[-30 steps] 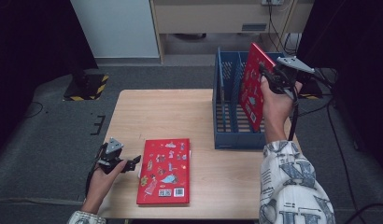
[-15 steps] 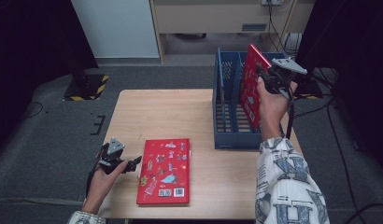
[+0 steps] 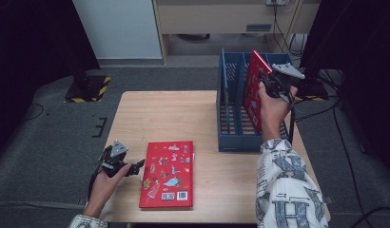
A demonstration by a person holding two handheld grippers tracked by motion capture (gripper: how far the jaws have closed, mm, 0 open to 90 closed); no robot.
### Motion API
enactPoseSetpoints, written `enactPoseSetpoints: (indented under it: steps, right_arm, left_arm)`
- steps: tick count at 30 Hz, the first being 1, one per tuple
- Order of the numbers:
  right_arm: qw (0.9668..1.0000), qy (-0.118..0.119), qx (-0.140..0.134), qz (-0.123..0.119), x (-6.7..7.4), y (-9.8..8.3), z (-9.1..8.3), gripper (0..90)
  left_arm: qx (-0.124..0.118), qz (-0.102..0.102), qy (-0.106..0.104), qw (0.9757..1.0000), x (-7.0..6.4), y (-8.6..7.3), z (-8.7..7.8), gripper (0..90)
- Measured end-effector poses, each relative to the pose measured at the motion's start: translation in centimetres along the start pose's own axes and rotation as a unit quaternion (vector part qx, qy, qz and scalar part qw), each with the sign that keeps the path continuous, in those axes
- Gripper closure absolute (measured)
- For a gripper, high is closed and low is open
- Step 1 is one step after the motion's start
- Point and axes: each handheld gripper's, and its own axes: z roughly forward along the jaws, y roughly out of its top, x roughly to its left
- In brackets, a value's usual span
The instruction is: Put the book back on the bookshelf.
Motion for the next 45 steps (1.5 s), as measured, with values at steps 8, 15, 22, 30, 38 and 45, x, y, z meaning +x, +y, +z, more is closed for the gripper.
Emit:
enactPoseSetpoints:
  steps: [8, 15, 22, 30, 38, 45]
  right_arm:
    - [1.0000, 0.003, 0.008, 0.005, 0.2, -1.5, 0.7, 79.7]
    - [0.9999, -0.001, 0.017, 0.003, 0.5, -2.4, 1.3, 79.8]
    - [0.9998, 0.001, 0.022, -0.001, 0.8, -2.9, 1.6, 79.7]
    - [0.9995, 0.006, 0.030, -0.008, 1.1, -3.6, 1.4, 79.5]
    - [0.9992, 0.007, 0.035, -0.017, 1.5, -4.2, 0.9, 79.1]
    - [0.9991, 0.007, 0.038, -0.016, 1.7, -4.4, 0.2, 78.4]
  left_arm:
    - [0.001, 0.003, -0.002, 1.0000, -0.1, 0.1, 0.1, 3.8]
    - [-0.001, 0.000, -0.001, 1.0000, -0.1, 0.1, 0.0, 3.6]
    - [0.000, 0.003, -0.002, 1.0000, -0.1, 0.1, 0.0, 3.6]
    - [-0.003, 0.003, -0.002, 1.0000, -0.2, 0.2, -0.1, 3.7]
    - [-0.003, 0.006, -0.001, 1.0000, -0.3, 0.3, -0.1, 3.6]
    - [-0.004, 0.007, -0.001, 1.0000, -0.4, 0.3, -0.1, 3.7]
